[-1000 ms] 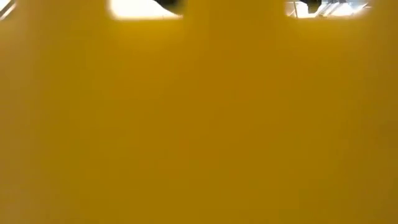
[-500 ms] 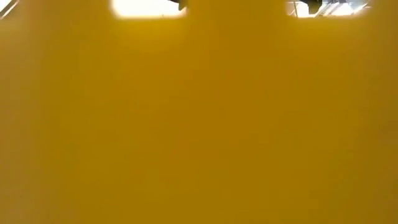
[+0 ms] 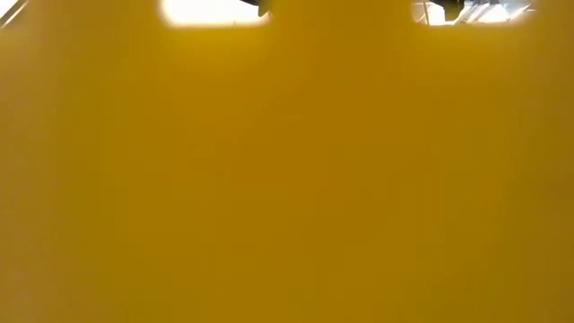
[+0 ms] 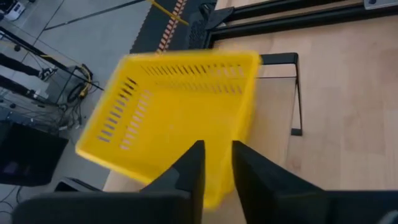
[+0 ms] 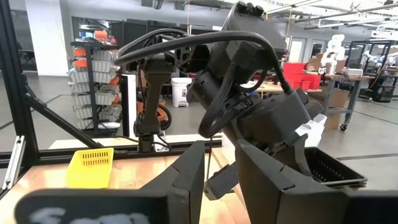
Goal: Stack baskets on shelf by color
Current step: Put the top right yellow bin on the shelf, then stack the left yellow bin on top of the yellow bin on the shelf
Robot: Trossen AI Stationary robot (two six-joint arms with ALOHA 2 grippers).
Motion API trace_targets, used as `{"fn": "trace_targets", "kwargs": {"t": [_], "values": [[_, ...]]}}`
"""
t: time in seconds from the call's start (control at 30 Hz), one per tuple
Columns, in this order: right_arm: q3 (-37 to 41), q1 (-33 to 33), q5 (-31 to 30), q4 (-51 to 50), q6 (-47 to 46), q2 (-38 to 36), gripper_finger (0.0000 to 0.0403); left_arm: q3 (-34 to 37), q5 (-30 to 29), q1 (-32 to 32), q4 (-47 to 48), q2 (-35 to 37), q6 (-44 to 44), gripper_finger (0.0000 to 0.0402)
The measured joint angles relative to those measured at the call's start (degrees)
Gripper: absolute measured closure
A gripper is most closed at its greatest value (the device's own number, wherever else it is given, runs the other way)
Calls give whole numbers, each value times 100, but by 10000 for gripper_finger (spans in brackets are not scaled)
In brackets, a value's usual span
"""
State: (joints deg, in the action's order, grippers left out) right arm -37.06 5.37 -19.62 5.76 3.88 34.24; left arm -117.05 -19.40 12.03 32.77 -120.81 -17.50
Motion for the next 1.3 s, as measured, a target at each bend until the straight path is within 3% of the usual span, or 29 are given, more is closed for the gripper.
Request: {"fn": "trace_targets", "kwargs": {"t": [0.33, 0.5, 0.6, 0.73, 0.97, 1.13, 1.3], "values": [[-2, 0, 2, 0, 0, 0, 316, 7, -22, -247, 99, 122, -154, 249], [-2, 0, 16, -78, 2, -2, 316, -48, -118, -708, 998, 667, -337, 246], [-2, 0, 23, -90, 28, -15, 316, -48, -224, -1056, 1825, 1046, 87, 255], [-2, 0, 22, -49, 117, -32, 316, -53, -259, -1573, 3092, 1455, 1555, 276], [-4, 0, 22, 161, 437, -195, 316, 25, -971, -2843, 5788, 1477, 5719, 301], [-4, 0, 21, 508, 765, -287, 316, 400, -132, -3635, 5554, 1505, 8306, 297], [-4, 0, 22, 853, 1109, -289, 316, 912, 463, -3888, 5714, 1492, 9893, 267]]}}
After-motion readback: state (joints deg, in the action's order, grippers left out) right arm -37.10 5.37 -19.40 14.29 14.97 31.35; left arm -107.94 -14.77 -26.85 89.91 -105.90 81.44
